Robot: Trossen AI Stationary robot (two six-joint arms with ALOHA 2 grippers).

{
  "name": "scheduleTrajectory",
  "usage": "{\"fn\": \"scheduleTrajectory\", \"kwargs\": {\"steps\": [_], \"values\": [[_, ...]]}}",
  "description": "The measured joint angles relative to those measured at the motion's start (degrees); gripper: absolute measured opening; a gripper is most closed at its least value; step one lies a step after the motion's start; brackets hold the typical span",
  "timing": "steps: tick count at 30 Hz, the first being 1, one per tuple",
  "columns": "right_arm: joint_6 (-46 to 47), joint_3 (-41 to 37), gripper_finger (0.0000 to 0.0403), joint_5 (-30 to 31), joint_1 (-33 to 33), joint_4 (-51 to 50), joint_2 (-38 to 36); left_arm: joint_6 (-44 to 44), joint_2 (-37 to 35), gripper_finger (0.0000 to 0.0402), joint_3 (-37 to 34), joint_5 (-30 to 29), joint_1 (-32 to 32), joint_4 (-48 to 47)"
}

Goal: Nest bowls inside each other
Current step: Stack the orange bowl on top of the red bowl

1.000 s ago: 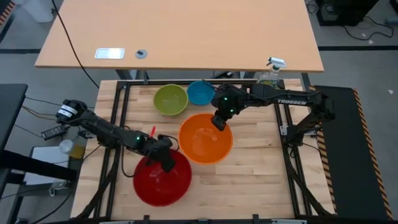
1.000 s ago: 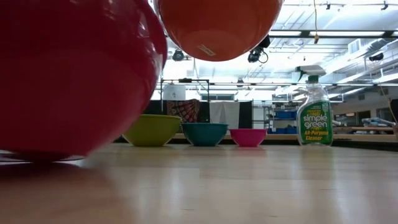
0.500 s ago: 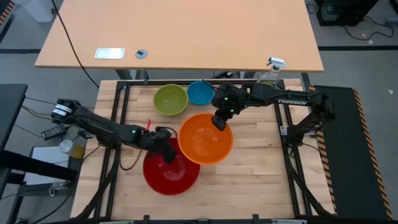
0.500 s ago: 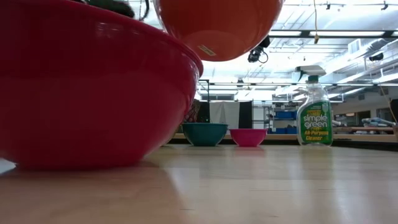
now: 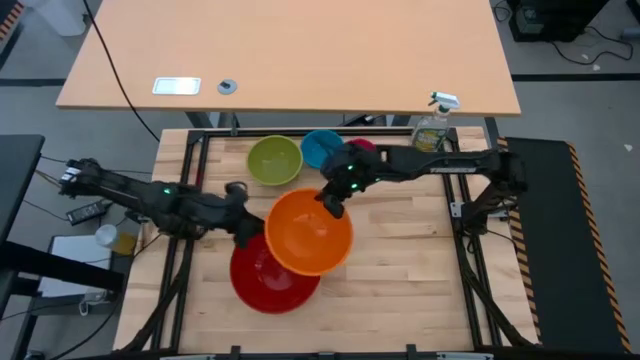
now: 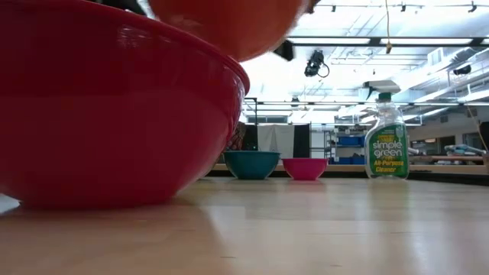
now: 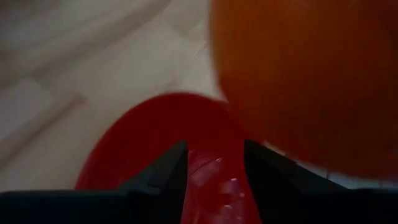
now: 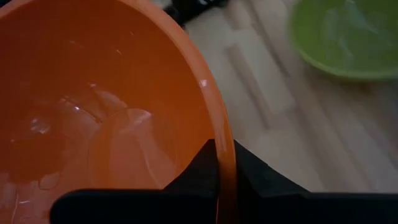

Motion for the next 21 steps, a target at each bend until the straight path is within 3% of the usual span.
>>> {"fn": "scheduleTrajectory", "kwargs": {"steps": [8,12,21], "values": [[-1.0,0.0,0.0028,0.2,4.3,15.4,7.4,5.2,-9.9,0.016,-0.1,2.2,-0.2,3.7],[-1.1,0.0,0.0028,1.9,5.5,18.5,10.4,4.7,-13.1,0.016,0.2,-2.1,0.2,6.3],[1.2,0.0,0.0029,1.0,5.8,19.3,12.4,1.4,-11.4,0.016,0.1,0.3,-1.3,-2.2]]}}
